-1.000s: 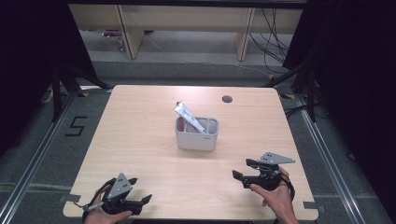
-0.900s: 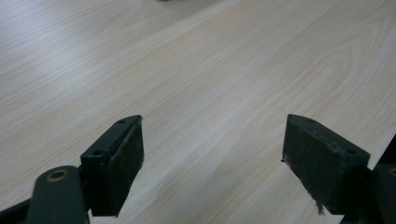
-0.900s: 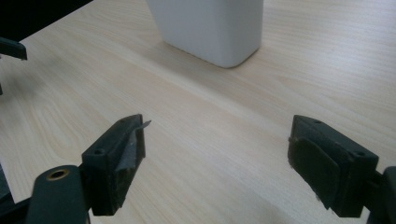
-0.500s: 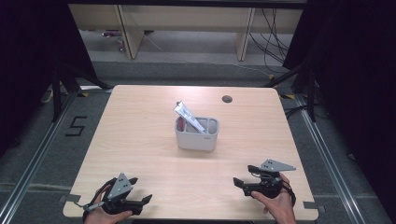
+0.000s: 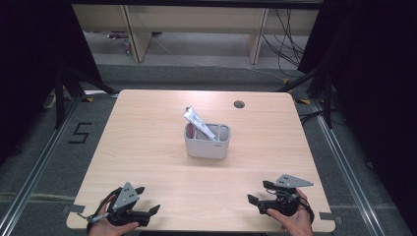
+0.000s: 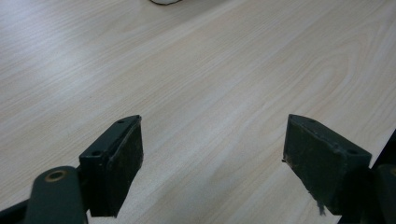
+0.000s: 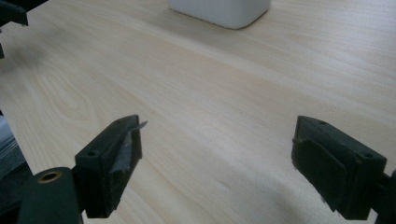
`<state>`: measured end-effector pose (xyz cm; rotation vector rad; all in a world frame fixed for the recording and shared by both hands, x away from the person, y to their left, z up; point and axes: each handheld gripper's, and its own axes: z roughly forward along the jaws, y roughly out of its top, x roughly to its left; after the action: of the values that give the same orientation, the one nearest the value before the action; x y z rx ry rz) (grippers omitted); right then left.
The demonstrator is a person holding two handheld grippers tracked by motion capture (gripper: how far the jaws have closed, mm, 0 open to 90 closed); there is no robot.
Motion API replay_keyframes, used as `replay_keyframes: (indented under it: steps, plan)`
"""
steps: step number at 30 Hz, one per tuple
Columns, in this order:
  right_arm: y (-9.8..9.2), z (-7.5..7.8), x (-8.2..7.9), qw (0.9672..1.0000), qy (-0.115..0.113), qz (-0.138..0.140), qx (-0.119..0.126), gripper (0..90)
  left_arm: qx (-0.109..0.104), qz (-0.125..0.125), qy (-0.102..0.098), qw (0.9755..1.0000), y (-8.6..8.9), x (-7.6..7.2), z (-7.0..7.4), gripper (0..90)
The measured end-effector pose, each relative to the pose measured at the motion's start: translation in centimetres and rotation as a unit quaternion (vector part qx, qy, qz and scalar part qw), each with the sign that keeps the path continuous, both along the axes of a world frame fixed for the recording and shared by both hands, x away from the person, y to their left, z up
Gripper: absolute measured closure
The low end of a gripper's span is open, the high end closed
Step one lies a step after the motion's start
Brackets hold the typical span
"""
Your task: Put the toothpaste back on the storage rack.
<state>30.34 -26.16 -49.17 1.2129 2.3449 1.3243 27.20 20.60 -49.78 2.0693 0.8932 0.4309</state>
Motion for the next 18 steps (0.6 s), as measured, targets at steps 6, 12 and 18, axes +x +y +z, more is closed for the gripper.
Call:
replay_keyframes:
  steps: [6,12,18]
  plan:
    - [0.0,-0.2,-0.7,0.9998,0.017,-0.003,0.000,16.7,-0.001,0.000,-0.001,1.0000,0.0,0.0,0.0,19.1]
    - [-0.1,-0.6,-1.1,0.9998,0.013,0.008,-0.010,16.6,0.002,0.001,0.000,1.0000,0.0,0.0,0.1,18.9]
    - [-0.1,-0.6,-1.9,0.9988,0.048,0.004,-0.011,16.1,0.005,-0.005,0.001,1.0000,0.1,0.0,0.0,18.8]
